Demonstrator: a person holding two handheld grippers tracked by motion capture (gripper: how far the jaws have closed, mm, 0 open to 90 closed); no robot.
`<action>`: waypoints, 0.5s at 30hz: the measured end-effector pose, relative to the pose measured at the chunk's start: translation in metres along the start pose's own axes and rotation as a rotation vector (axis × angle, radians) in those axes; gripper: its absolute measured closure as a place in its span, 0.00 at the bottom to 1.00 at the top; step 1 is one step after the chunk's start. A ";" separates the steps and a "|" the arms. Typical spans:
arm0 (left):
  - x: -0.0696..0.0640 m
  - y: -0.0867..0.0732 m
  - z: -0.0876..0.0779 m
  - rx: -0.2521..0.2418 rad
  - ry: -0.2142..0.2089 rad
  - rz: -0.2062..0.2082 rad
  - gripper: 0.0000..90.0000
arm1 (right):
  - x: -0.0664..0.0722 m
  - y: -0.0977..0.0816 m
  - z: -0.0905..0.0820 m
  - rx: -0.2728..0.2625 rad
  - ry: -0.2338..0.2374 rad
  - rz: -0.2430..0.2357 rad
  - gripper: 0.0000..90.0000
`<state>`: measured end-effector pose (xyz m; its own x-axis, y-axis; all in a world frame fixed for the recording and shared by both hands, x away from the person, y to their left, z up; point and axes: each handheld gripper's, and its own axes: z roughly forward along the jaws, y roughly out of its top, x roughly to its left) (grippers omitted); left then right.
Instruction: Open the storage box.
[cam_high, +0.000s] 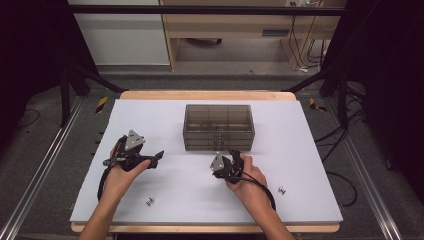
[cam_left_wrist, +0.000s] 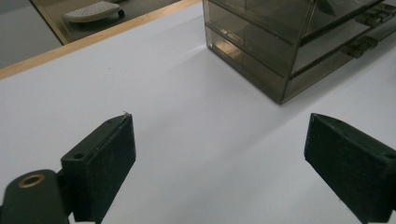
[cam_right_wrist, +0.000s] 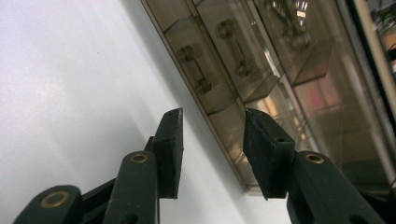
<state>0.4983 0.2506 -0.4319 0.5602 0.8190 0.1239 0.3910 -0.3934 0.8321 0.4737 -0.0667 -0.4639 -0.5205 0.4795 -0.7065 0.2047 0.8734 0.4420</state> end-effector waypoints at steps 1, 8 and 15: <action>0.002 -0.003 -0.004 -0.006 0.006 -0.004 0.08 | 0.001 0.001 0.001 -0.004 -0.007 -0.016 0.65; 0.009 -0.013 -0.010 -0.001 0.013 -0.038 0.08 | 0.008 0.008 0.008 0.005 -0.019 -0.057 0.66; 0.002 -0.016 -0.004 0.026 0.016 -0.017 0.08 | 0.020 0.014 0.012 -0.002 -0.080 -0.188 0.67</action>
<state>0.4904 0.2597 -0.4431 0.5415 0.8323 0.1185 0.4198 -0.3898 0.8197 0.4762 -0.0443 -0.4782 -0.4816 0.3137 -0.8183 0.1088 0.9479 0.2993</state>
